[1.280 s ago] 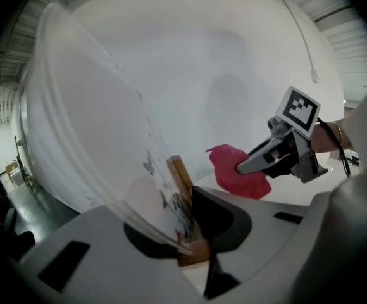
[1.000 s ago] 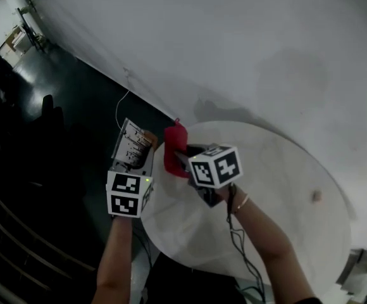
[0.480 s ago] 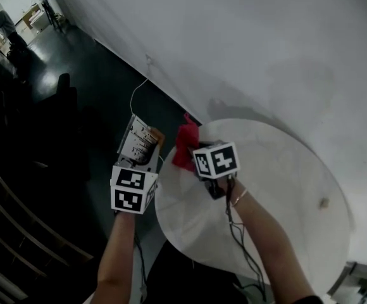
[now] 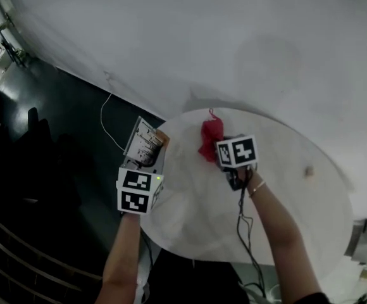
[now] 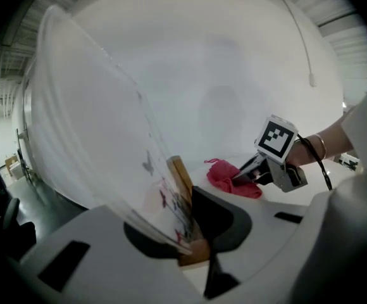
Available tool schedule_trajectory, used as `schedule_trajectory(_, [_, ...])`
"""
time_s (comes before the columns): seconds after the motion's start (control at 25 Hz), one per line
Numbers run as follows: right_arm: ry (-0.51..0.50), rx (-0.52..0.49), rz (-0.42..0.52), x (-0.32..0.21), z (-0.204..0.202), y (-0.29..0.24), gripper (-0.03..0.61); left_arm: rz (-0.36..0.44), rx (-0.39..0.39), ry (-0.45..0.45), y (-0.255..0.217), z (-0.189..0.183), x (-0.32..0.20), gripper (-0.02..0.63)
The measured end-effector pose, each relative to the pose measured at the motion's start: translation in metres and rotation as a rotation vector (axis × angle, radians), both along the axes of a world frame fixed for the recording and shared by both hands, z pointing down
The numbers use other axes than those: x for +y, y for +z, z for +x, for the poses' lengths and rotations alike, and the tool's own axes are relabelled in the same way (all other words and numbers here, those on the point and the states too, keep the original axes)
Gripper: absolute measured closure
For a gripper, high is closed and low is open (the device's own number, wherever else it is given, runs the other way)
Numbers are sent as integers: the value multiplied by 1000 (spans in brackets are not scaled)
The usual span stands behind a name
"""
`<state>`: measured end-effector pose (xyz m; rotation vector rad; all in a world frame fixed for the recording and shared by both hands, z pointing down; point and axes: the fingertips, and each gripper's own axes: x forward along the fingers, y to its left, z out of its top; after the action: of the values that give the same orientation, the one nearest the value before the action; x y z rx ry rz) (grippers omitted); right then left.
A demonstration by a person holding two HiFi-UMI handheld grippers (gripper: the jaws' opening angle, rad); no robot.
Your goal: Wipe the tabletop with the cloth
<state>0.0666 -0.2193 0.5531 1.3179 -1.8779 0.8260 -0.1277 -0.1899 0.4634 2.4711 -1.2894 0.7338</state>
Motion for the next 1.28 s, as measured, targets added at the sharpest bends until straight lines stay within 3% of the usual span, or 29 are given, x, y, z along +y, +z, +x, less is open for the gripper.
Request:
schedule_trajectory(0.32, [244,75,-5,37,140,-4,532,16,-2,118,-5,65,10,549])
schedule_trajectory(0.44, [265,22,34,50,145,-22,532,23,-10,124,-10,72,15,549])
schedule_trajectory(0.56, [196,-107,82,53,102,-50,532,35,-21,96,-14,63,17,549])
schedule_trajectory(0.76, [-67,-291,71,59,-28,-82,532,42,-39,-12,-23,18,26,549])
schedule_trajectory(0.96, [-324,-354,22,72,-163,-68,532,30,-59,-167,-23,-55,43,550])
schedule_trajectory(1.12, [-411,-420,-21,87,-236,-54,532,30,-67,-277,-21,-104,59,549])
schedule_trajectory(1.28, [-450,-427,-58,101,-282,-35,532,10,-77,-337,-13,-140,76,550])
